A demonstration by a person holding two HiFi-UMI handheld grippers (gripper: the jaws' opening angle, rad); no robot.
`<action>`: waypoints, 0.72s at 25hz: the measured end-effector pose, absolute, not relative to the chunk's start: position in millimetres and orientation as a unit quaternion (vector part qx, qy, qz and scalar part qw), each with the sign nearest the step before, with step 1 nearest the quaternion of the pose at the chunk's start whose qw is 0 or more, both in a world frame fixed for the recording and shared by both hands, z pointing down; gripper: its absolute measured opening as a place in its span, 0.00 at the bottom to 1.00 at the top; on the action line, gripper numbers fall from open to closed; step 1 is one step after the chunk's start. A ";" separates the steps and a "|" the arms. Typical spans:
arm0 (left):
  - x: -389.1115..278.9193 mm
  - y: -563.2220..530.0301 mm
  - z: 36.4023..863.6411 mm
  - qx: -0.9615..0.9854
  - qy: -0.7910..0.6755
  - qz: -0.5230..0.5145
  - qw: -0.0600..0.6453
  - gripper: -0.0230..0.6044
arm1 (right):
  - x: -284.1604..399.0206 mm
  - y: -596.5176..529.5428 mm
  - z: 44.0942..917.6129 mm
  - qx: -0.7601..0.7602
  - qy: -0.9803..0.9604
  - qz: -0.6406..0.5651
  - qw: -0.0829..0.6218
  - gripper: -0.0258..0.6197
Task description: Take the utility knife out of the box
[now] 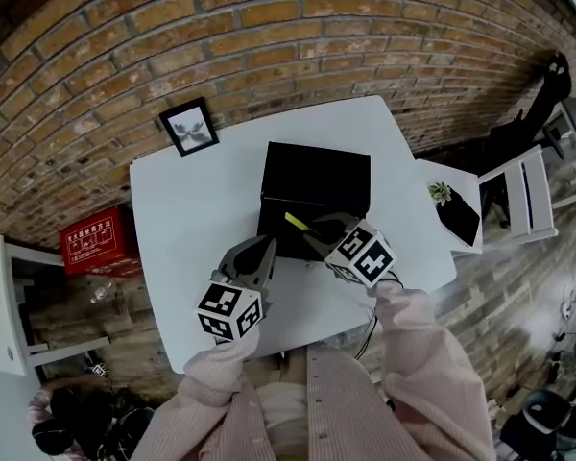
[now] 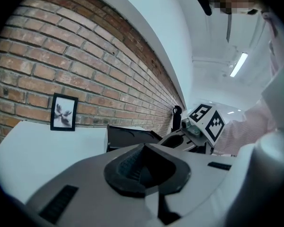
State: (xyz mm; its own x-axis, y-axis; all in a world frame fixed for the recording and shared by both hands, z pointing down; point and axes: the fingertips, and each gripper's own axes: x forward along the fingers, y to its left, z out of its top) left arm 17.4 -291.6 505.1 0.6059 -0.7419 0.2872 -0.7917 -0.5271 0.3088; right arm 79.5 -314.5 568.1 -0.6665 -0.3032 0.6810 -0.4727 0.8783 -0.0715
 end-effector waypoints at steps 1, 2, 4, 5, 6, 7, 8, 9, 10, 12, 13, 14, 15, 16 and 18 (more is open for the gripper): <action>16.5 -290.4 502.7 0.872 -0.441 0.058 0.205 0.02 | 79.5 -312.6 563.6 0.218 -0.907 0.121 0.339 0.14; 15.0 -289.6 500.0 0.872 -0.443 0.054 0.202 0.02 | 79.7 -310.8 559.5 0.222 -0.909 0.121 0.331 0.14; 10.8 -288.2 492.6 0.871 -0.449 0.045 0.193 0.02 | 80.2 -307.7 551.2 0.232 -0.913 0.120 0.312 0.14; 8.4 -287.6 488.0 0.871 -0.453 0.040 0.186 0.02 | 80.3 -306.6 546.7 0.237 -0.916 0.122 0.299 0.14; 6.1 -286.8 483.1 0.871 -0.456 0.036 0.177 0.02 | 80.5 -305.6 541.8 0.243 -0.919 0.123 0.285 0.14; 4.3 -285.7 478.3 0.872 -0.459 0.031 0.170 0.02 | 80.9 -304.6 536.6 0.248 -0.922 0.124 0.270 0.14; 2.8 -284.5 473.9 0.872 -0.460 0.028 0.163 0.02 | 81.5 -303.5 531.2 0.254 -0.924 0.125 0.256 0.14; 1.4 -283.1 470.3 0.872 -0.462 0.025 0.158 0.02 | 82.2 -302.5 525.7 0.259 -0.927 0.124 0.243 0.14; -0.2 -281.6 467.2 0.872 -0.464 0.023 0.154 0.02 | 83.0 -301.4 520.2 0.264 -0.928 0.123 0.231 0.14; -4.3 -279.5 461.2 0.871 -0.468 0.018 0.149 0.02 | 84.4 -299.7 508.7 0.274 -0.932 0.120 0.204 0.14; -6.6 -278.8 457.6 0.870 -0.471 0.014 0.146 0.02 | 85.1 -298.9 502.7 0.279 -0.934 0.121 0.189 0.14; -8.9 -278.2 453.9 0.869 -0.474 0.010 0.142 0.02 | 85.9 -297.8 496.6 0.284 -0.935 0.122 0.173 0.14; -11.1 -277.6 450.2 0.868 -0.476 0.007 0.139 0.02 | 86.8 -296.6 490.5 0.290 -0.936 0.124 0.158 0.14; -13.2 -277.1 446.6 0.868 -0.478 0.004 0.136 0.02 | 87.9 -295.6 484.6 0.296 -0.936 0.125 0.144 0.14; -16.7 -276.6 439.4 0.867 -0.481 -0.002 0.129 0.02 | 91.0 -294.7 473.0 0.310 -0.935 0.120 0.120 0.14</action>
